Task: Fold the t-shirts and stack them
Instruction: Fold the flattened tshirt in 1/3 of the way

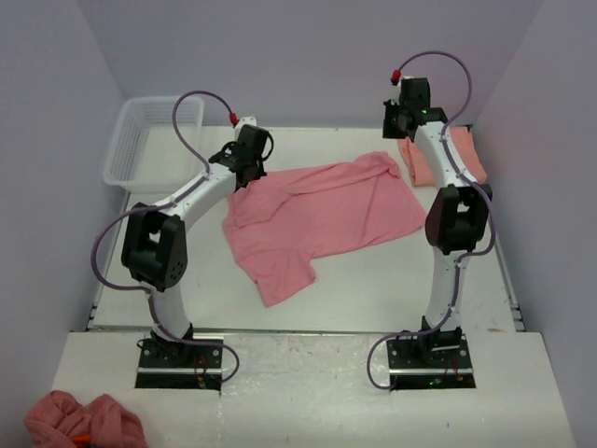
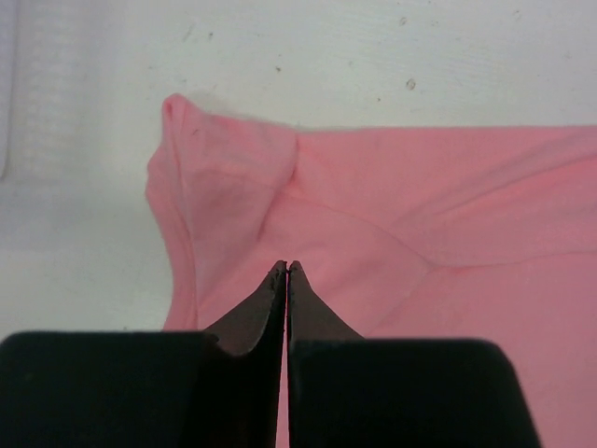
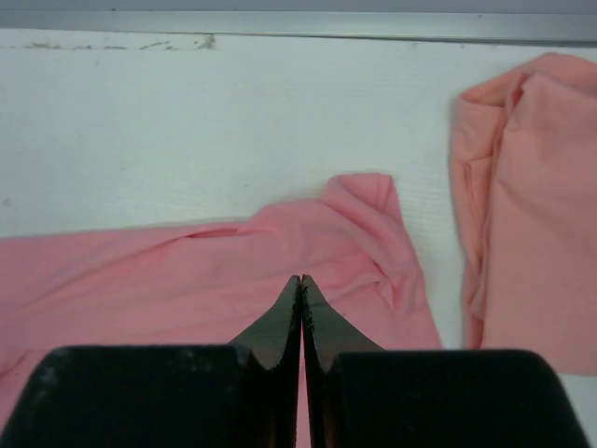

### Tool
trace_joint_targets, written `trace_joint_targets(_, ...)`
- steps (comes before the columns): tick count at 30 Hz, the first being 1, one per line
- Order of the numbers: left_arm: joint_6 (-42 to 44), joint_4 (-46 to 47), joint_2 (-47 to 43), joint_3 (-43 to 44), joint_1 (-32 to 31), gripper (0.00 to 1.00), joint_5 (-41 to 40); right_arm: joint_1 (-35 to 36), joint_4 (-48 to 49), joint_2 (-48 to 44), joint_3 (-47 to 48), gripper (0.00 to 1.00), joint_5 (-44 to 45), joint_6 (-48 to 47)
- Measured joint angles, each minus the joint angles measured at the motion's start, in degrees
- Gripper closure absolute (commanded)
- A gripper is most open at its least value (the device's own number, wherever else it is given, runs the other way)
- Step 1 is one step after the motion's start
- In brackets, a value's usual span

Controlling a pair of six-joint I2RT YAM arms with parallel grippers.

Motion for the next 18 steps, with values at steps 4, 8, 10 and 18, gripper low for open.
trace_joint_targets(4, 1.14, 1.86, 6.95, 4.9, 3.13, 1.0, 5.95, 0.11, 0.5, -0.13, -0.66, 1.0, -5.18, 1.46)
trace_joint_targets(8, 1.9, 2.75, 11.8, 7.1, 7.02, 1.0, 9.51, 0.35, 3.13, -3.34, -9.9, 1.0, -8.68, 2.84)
trace_joint_targets(10, 2.23, 2.45, 13.6, 8.11, 8.76, 1.0, 10.36, 0.61, 3.43, -5.22, -14.51, 1.0, -9.53, 3.56)
trace_joint_targets(18, 3.28, 1.86, 16.59, 10.91, 11.47, 1.0, 11.54, 2.51, 4.35, -9.18, -21.0, 1.0, -10.47, 5.18)
